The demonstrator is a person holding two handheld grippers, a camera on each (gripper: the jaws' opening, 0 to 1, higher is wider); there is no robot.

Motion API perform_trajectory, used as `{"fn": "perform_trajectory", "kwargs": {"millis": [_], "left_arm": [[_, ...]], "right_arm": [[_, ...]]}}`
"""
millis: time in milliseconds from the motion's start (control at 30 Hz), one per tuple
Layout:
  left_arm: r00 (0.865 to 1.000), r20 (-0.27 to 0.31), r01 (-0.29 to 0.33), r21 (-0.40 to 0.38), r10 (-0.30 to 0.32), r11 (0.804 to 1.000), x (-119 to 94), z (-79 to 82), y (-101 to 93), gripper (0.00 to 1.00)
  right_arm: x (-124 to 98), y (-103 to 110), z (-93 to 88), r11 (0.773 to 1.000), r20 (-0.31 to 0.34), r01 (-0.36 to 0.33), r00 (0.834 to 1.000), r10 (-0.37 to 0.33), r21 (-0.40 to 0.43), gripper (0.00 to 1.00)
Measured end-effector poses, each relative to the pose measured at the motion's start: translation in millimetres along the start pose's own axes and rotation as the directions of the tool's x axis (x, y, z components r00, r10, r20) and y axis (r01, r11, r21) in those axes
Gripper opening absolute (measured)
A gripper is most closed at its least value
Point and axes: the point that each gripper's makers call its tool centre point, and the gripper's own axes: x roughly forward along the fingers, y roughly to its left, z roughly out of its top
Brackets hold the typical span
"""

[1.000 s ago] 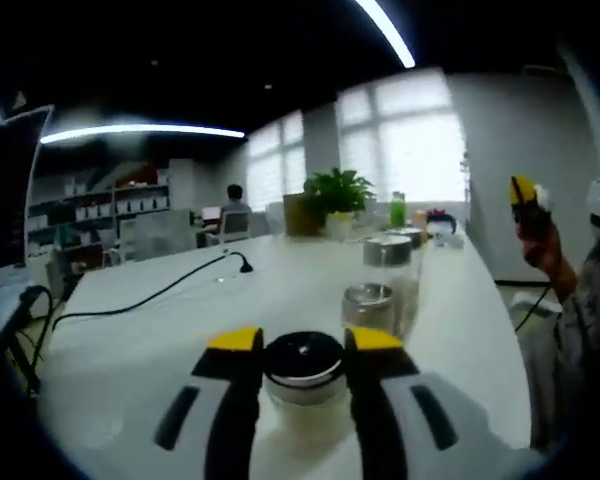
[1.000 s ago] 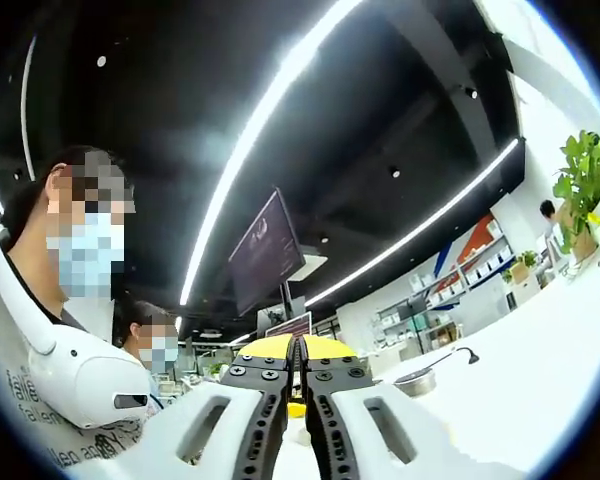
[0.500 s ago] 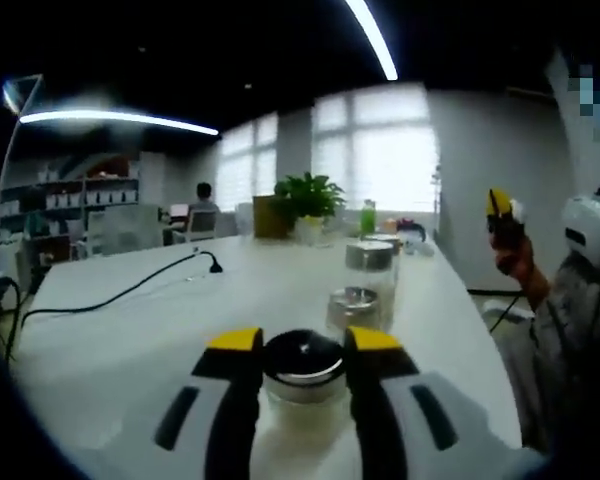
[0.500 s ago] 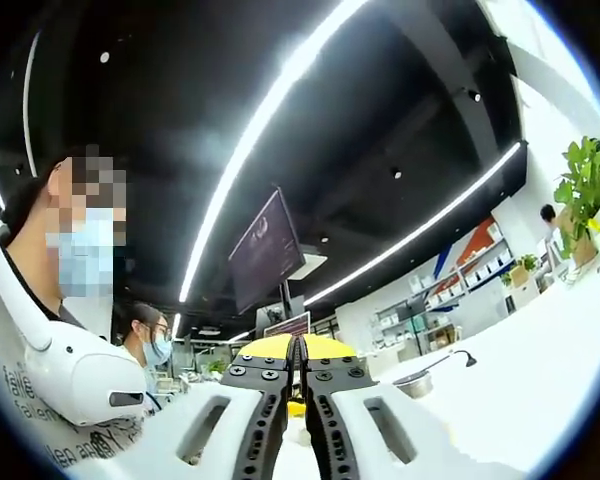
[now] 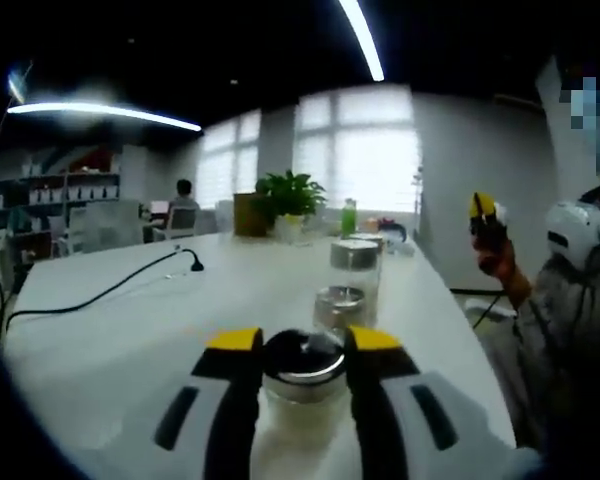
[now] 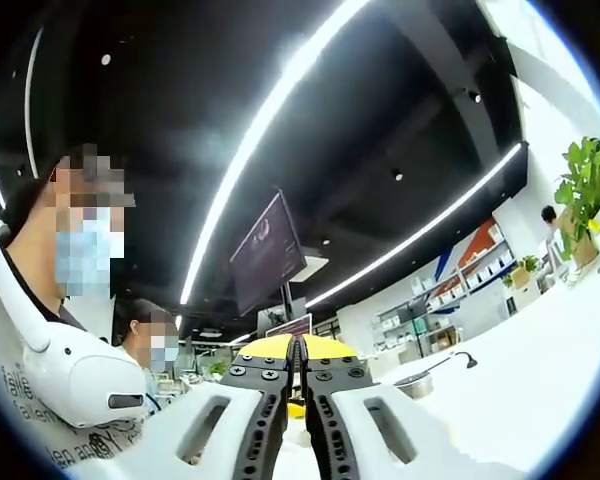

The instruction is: Rotate the seasoning bottle until the label or dispensing opening points toward the visible target arrow and the bottle remains upright within the marked orientation range

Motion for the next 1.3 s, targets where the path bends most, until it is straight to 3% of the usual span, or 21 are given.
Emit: {"fn": "perform_trajectory", "kwargs": {"millis": [133, 233, 367, 467, 567, 633, 700, 833, 867, 933, 1100, 1300], "left_arm": [[1.000, -0.003, 0.019, -0.027, -0.019, 0.999, 0.0, -0.7, 0.8, 0.34], [0.999, -0.041, 0.029, -0.090, -0.033, 0.996, 0.4, -6.4, 0.4, 0.35], [0.997, -0.072, -0.035, -0.006, 0.034, 0.999, 2.2, -8.5, 4.1, 0.45], [0.995, -0.020, -0.098, -0.023, 0.098, 0.995, -1.1, 3.6, 3.1, 0.48], [0.993, 0.061, -0.098, -0.077, 0.103, 0.992, -5.9, 19.0, -3.0, 0.51], [0.983, 0.105, -0.137, -0.107, 0.149, 0.985, -8.5, 26.9, -0.8, 0.52], [0.972, 0.113, -0.198, -0.080, 0.206, 0.977, -11.0, 29.8, 1.6, 0.52], [0.929, 0.065, -0.368, 0.041, 0.365, 0.929, -18.0, 25.3, 9.1, 0.51], [0.915, 0.071, -0.401, 0.053, 0.397, 0.915, -19.7, 26.0, 10.6, 0.50], [0.905, 0.080, -0.421, 0.034, 0.417, 0.907, -20.1, 26.1, 10.6, 0.50], [0.894, 0.062, -0.445, 0.022, 0.443, 0.895, -15.1, 17.0, 11.7, 0.51], [0.899, 0.026, -0.437, -0.012, 0.437, 0.899, -9.2, 3.1, 12.5, 0.43]], "right_arm": [[1.7, 1.6, -0.4, 1.000, -0.002, -0.015, 1.000, 0.015, -0.002, 0.00], [2.1, 3.5, 1.4, 1.000, -0.001, -0.024, 1.000, 0.024, -0.015, 0.00], [1.4, 5.9, 6.9, 0.999, 0.014, -0.036, 0.999, 0.036, -0.021, 0.01], [1.7, 4.5, 6.4, 0.999, 0.016, -0.047, 0.999, 0.047, -0.006, 0.01], [4.8, 6.0, 4.2, 0.998, 0.006, -0.060, 0.998, 0.060, -0.001, 0.01], [5.9, 7.9, 8.6, 0.997, 0.013, -0.075, 0.997, 0.074, 0.002, 0.01], [8.6, 10.9, 11.9, 0.996, 0.019, -0.090, 0.996, 0.090, -0.004, 0.01], [12.8, 10.7, 9.6, 0.994, 0.024, -0.109, 0.994, 0.109, 0.023, 0.01], [14.3, 10.6, 6.4, 0.993, 0.021, -0.113, 0.993, 0.113, 0.037, 0.01], [16.1, 9.5, 2.6, 0.991, 0.017, -0.119, 0.993, 0.119, 0.052, 0.01], [20.5, 7.7, -0.6, 0.988, 0.014, -0.134, 0.991, 0.133, 0.078, 0.01], [22.1, 7.0, 0.9, 0.987, 0.017, -0.142, 0.990, 0.141, 0.076, 0.01]]}}
